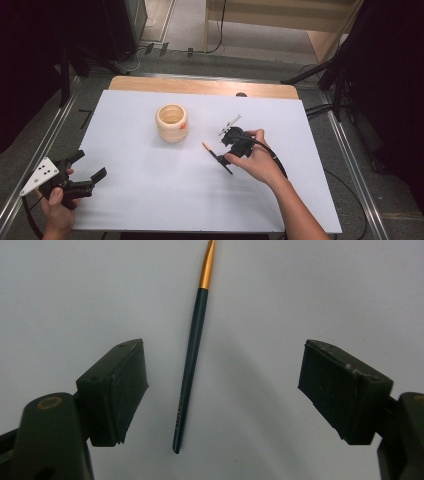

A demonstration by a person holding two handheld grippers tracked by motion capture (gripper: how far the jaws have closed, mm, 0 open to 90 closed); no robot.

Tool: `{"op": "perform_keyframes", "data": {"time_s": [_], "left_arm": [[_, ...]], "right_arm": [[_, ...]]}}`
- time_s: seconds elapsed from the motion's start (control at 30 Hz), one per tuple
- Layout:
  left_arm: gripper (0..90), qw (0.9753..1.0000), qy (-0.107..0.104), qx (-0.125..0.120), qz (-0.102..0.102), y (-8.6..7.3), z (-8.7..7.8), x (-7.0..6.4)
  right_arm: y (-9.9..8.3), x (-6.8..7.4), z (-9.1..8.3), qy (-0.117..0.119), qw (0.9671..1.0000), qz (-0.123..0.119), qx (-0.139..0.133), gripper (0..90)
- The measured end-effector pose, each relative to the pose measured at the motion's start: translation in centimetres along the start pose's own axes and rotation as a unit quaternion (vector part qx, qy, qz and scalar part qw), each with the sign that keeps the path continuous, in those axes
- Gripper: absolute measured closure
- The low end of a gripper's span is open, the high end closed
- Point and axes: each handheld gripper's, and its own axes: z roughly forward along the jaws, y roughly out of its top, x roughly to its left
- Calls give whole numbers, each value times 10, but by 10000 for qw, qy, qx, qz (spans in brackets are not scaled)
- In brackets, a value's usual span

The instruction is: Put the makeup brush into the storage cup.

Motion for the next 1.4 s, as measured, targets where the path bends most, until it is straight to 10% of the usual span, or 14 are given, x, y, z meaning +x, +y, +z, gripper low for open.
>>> {"op": "perform_keyframes", "data": {"time_s": [1.4], "left_arm": [[0, 10000, -56, 61, 31, 0, 6, -6]], "right_arm": [[28, 6, 36, 308, 9913, 45, 1279, 666]]}}
